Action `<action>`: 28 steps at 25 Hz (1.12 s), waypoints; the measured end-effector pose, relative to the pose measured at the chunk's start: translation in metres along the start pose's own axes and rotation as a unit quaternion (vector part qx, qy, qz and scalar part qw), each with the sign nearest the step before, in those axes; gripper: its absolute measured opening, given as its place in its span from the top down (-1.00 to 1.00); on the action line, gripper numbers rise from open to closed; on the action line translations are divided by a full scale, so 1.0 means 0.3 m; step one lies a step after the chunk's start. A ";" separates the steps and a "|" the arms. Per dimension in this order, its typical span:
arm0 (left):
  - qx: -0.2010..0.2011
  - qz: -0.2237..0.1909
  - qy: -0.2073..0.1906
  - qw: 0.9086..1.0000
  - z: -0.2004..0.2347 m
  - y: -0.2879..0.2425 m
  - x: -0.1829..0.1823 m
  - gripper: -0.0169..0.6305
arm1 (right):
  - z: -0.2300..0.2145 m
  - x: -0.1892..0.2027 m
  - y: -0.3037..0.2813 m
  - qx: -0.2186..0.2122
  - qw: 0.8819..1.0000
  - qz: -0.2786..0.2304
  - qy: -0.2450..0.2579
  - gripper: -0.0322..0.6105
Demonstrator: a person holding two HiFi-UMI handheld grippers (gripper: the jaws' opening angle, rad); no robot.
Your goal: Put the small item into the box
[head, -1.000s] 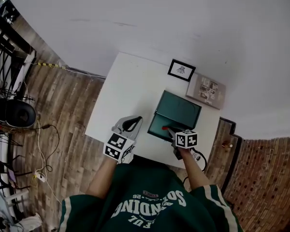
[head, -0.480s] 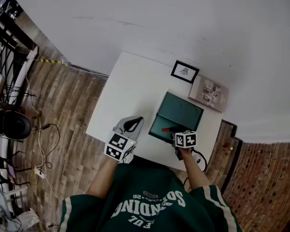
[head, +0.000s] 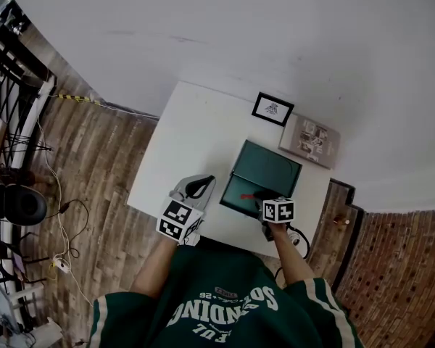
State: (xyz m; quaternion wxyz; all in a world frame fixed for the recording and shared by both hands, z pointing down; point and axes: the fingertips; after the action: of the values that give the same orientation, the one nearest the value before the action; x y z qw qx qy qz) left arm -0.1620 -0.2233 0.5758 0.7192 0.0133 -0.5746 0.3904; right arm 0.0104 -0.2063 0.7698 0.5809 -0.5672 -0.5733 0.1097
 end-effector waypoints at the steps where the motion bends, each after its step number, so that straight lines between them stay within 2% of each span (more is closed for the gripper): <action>1: 0.002 0.001 -0.001 1.000 -0.004 -0.005 -0.002 0.79 | 0.002 -0.004 0.010 -0.001 1.000 -0.004 -0.001 0.71; 8: 0.014 -0.001 -0.009 1.000 -0.025 -0.043 -0.029 0.79 | 0.056 -0.062 0.101 -0.026 0.998 -0.058 -0.016 0.71; 12: 0.025 -0.003 -0.016 1.000 -0.039 -0.073 -0.054 0.79 | 0.101 -0.119 0.166 -0.035 0.995 -0.096 -0.002 0.76; 14: 0.032 -0.003 -0.020 0.999 -0.049 -0.088 -0.065 0.79 | 0.103 -0.153 0.205 -0.025 0.992 -0.120 0.006 0.87; 22: 0.054 -0.007 -0.036 0.998 -0.089 -0.142 -0.114 0.79 | 0.057 -0.275 0.348 0.030 0.979 -0.201 0.026 0.89; 28: 0.069 -0.014 -0.051 0.996 -0.122 -0.177 -0.172 0.79 | 0.006 -0.380 0.484 0.083 0.959 -0.264 0.055 0.89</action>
State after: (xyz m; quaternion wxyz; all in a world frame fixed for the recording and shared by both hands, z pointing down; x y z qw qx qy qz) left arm -0.1033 -0.2712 0.5430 0.6918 0.0910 -0.5822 0.4173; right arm 0.0487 -0.2456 0.5935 0.6652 -0.3502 -0.6587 -0.0320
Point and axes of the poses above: the fingertips, and each gripper's own axes: y backward along the fingers, z to its left, x out of its underside, and after that the axes turned 13 degrees about y, right-handed
